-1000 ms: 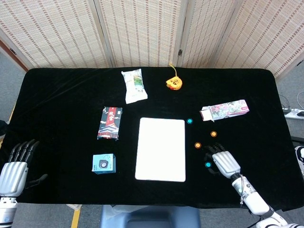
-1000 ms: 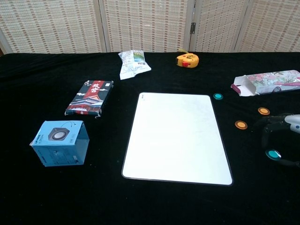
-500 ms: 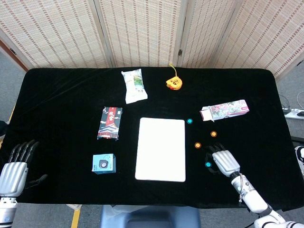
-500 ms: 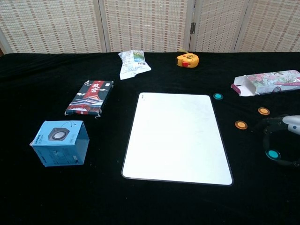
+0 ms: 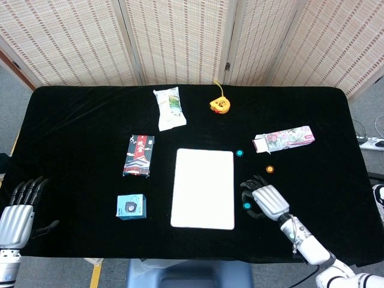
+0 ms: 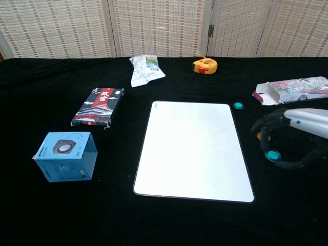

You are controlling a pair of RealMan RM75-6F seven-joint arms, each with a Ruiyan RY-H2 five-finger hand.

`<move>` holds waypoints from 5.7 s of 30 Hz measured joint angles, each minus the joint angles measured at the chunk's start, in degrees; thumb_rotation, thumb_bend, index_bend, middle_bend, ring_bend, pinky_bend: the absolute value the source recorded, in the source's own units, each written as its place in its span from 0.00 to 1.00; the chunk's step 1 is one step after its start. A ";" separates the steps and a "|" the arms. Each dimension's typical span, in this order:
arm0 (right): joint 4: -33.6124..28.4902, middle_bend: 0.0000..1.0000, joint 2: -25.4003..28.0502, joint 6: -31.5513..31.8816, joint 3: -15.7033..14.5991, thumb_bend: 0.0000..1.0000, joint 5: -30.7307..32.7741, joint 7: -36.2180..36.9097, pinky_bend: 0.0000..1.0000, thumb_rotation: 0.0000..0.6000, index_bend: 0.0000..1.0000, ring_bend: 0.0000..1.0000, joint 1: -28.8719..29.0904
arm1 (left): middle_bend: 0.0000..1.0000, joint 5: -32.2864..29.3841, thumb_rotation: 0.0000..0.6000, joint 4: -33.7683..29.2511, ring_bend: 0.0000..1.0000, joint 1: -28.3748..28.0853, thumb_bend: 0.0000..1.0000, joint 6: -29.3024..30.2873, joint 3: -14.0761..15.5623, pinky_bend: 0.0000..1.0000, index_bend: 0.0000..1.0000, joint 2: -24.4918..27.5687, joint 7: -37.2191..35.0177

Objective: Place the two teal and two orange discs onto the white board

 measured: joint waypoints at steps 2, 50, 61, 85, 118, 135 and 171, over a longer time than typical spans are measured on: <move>-1.06 0.22 -0.68 -1.94 0.76 0.40 -0.16 -1.10 0.04 1.00 0.56 0.14 2.10 | 0.08 0.02 1.00 -0.02 0.06 0.15 0.15 0.15 0.06 0.00 0.04 0.09 -0.01; 25.18 0.19 -12.68 -14.30 12.41 0.40 31.91 -20.01 0.04 1.00 0.38 0.10 18.89 | 0.08 -0.26 1.00 -0.17 0.06 0.34 0.15 -0.39 0.30 0.00 0.04 0.27 -0.27; 37.18 0.20 -19.24 -18.68 12.73 0.40 36.69 -21.40 0.04 1.00 0.40 0.10 23.04 | 0.08 -1.05 1.00 -0.07 0.06 0.35 0.15 -1.03 0.30 0.00 0.04 0.37 -0.13; 42.02 0.24 -22.59 -19.94 13.19 0.43 34.98 -17.97 0.04 1.00 0.56 0.14 24.88 | 0.08 -1.39 1.00 1.09 0.06 0.63 0.15 -1.05 0.30 0.00 0.04 0.04 -1.45; -0.96 0.24 -3.51 -8.07 -2.27 0.43 2.42 -11.20 0.04 1.00 0.55 0.13 15.02 | 0.08 -0.63 1.00 -0.63 0.06 0.08 0.15 -0.66 -0.17 0.00 0.04 0.67 -0.27; 1.10 0.23 -6.62 -9.63 -1.33 0.43 4.20 -13.81 0.04 1.00 0.34 0.12 16.24 | 0.08 -0.93 1.00 0.64 0.05 0.39 0.15 -0.47 -0.10 0.00 0.04 0.18 -1.47; 14.77 0.21 -7.12 -5.02 0.97 0.43 14.01 -9.98 0.04 1.00 0.38 0.11 8.83 | 0.08 -0.14 1.00 0.21 0.02 -0.18 0.15 -0.95 0.04 0.00 0.04 0.14 -1.76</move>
